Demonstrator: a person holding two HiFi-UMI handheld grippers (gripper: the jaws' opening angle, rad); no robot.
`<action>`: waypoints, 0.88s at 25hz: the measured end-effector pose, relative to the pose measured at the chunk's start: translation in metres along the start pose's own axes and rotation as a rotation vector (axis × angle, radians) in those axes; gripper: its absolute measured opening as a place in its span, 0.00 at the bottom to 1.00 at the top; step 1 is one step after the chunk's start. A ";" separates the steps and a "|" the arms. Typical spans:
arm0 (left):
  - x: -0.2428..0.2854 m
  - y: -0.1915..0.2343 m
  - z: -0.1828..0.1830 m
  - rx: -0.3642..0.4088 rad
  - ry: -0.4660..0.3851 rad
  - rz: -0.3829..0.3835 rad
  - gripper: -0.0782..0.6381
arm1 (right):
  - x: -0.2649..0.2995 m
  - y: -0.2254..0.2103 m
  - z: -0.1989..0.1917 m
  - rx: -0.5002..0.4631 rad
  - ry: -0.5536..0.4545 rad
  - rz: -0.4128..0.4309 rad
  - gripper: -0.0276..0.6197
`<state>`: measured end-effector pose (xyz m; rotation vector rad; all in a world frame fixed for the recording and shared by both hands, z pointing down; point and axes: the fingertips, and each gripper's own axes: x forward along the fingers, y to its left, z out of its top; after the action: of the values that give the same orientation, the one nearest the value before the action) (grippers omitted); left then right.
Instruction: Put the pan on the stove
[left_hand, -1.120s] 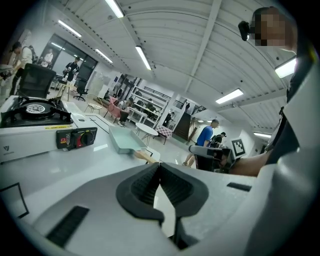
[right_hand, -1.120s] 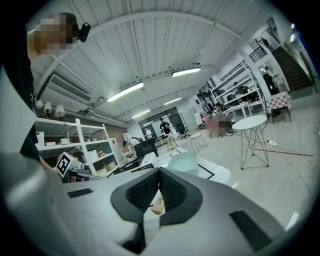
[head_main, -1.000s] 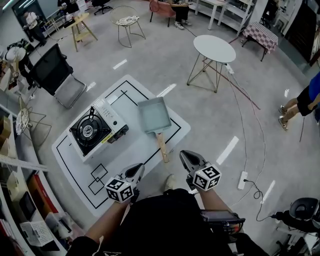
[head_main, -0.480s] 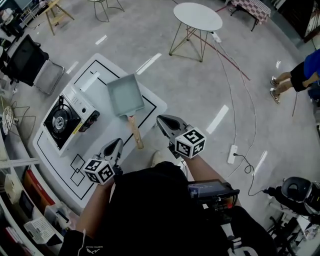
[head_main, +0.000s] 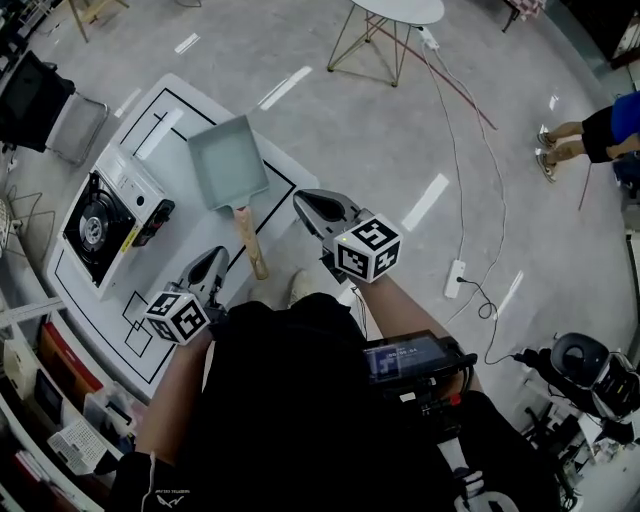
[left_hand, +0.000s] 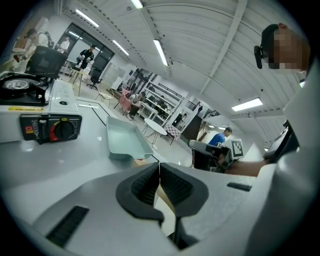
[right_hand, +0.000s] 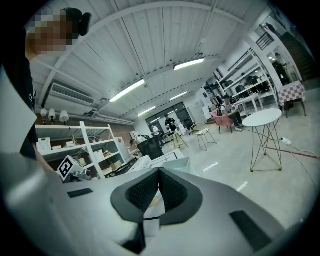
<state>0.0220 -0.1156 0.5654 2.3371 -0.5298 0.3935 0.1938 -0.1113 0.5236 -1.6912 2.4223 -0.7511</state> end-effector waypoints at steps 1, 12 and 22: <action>0.002 0.001 0.000 -0.004 0.002 -0.003 0.12 | 0.002 -0.001 0.000 0.003 0.002 -0.001 0.08; 0.017 0.012 -0.003 -0.053 0.059 -0.028 0.12 | 0.023 -0.005 -0.001 0.031 0.017 -0.007 0.08; 0.040 0.020 -0.011 -0.165 0.107 -0.047 0.14 | 0.031 -0.017 -0.002 0.051 0.025 -0.009 0.08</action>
<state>0.0458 -0.1315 0.6009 2.1529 -0.4388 0.4334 0.1960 -0.1431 0.5387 -1.6857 2.3910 -0.8326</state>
